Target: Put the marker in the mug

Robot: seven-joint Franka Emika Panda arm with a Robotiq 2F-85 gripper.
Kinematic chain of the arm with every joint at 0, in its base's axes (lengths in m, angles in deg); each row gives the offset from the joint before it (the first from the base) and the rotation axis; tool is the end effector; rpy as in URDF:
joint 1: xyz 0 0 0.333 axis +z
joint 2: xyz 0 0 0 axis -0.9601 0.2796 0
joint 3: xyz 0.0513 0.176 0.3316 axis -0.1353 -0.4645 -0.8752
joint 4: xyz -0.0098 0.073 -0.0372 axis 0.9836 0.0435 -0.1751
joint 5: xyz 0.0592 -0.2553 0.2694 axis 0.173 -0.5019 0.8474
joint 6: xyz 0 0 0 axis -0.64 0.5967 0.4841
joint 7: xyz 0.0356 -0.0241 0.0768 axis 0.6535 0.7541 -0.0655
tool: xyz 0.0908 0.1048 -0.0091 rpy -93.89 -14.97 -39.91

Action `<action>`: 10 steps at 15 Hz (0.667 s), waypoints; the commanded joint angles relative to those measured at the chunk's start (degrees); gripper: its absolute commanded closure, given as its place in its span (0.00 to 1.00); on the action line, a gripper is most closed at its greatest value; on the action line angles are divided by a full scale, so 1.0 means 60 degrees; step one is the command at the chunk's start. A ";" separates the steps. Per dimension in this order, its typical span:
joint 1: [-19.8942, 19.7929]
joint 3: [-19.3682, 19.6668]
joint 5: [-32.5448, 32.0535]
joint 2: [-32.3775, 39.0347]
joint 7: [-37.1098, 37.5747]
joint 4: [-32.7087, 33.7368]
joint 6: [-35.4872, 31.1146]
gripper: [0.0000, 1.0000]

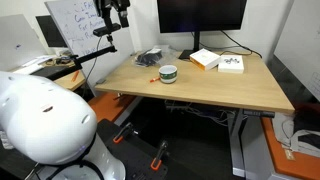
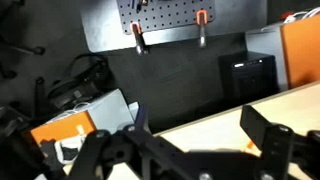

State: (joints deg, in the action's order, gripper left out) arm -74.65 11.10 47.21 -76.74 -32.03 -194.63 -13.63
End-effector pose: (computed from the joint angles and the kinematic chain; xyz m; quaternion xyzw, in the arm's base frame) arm 0.2149 0.0580 0.5888 0.9949 -0.0718 -0.0284 0.0649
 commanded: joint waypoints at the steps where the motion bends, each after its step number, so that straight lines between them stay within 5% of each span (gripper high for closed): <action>1: 0.0101 0.0066 -0.0048 0.0027 0.0058 0.0028 0.0022 0.00; 7: 0.0101 0.0066 -0.0048 0.0027 0.0058 0.0028 0.0021 0.00; 10: -0.0130 -0.0371 0.0753 0.0617 0.1388 0.0087 -0.0561 0.00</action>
State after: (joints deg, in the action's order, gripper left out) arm -74.66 10.82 48.28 -76.18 -30.64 -194.67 -14.21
